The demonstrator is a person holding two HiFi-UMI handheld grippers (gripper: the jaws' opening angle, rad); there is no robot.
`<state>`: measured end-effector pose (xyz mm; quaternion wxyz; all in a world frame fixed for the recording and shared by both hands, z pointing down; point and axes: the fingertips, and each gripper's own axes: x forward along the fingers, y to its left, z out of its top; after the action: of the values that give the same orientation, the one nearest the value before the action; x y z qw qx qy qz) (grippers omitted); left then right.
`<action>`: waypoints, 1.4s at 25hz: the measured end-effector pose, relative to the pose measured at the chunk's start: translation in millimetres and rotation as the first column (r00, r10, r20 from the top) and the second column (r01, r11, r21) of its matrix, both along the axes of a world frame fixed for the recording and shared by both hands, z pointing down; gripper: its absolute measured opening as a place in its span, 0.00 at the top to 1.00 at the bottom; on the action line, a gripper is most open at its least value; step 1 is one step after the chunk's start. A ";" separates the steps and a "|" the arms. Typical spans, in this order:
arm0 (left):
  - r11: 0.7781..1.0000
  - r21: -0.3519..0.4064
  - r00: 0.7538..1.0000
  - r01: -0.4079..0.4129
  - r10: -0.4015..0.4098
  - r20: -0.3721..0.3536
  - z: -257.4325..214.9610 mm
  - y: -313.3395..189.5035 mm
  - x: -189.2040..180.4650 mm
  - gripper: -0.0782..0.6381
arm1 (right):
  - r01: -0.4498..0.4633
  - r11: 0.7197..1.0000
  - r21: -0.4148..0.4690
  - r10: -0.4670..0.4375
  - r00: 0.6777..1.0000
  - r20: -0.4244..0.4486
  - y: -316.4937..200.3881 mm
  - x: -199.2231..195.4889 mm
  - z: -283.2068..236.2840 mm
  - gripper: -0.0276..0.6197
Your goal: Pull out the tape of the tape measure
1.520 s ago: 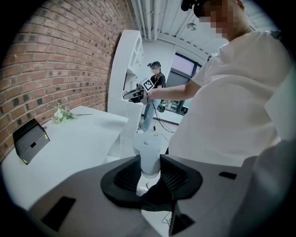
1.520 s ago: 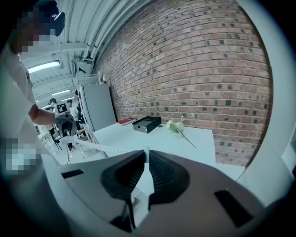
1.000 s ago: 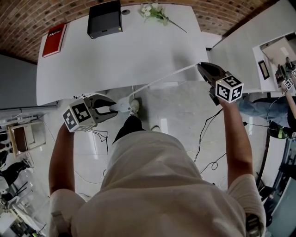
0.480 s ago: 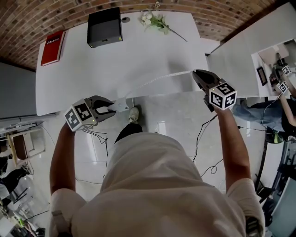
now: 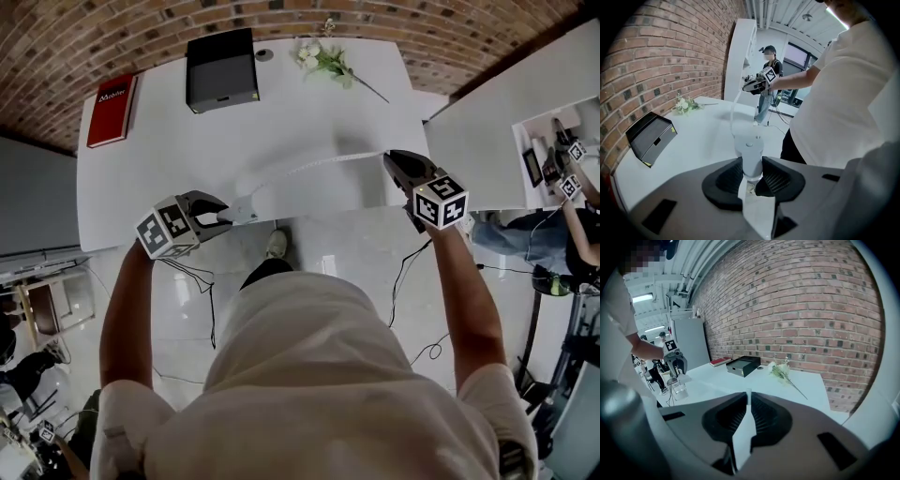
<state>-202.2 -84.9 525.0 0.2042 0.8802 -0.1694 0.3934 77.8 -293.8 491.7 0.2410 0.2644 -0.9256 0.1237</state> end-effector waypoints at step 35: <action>0.997 -0.070 0.996 0.016 -0.010 0.087 101.1 -122.1 -115.7 0.72 | -0.059 0.998 -0.030 0.054 0.988 -0.144 -80.4 -111.5 103.3 0.90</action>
<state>-317.8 -207.0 626.1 0.2304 0.8535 -0.1697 0.4356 -33.8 -374.2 595.0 0.3078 0.2944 -0.8958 0.1271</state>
